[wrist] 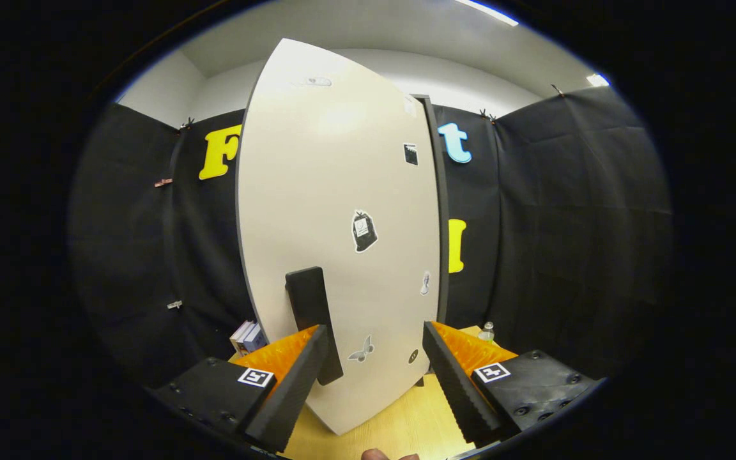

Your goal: Open the shoe cabinet door, grab the shoes and put them into the shoe cabinet, then close the shoe cabinet door.

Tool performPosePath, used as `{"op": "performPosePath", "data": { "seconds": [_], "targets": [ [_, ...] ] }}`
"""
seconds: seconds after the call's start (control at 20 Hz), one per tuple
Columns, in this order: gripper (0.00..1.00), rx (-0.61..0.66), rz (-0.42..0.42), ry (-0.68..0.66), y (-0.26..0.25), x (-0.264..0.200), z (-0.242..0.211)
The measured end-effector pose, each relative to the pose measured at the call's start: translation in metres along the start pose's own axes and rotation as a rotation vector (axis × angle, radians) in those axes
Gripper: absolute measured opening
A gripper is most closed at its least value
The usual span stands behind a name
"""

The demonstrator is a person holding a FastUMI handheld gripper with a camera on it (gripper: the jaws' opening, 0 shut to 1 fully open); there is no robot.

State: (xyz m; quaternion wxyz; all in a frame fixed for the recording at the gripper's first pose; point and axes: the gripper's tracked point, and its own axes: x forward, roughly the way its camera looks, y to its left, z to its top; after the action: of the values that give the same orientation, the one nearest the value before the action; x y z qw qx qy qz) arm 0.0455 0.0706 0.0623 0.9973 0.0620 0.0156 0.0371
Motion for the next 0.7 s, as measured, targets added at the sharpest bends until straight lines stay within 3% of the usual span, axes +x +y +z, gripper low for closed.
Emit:
{"op": "performPosePath", "data": {
  "seconds": [0.7],
  "targets": [
    [0.97, -0.017, 0.042, -0.001, 0.015, 0.000, -0.005]
  ]
}}
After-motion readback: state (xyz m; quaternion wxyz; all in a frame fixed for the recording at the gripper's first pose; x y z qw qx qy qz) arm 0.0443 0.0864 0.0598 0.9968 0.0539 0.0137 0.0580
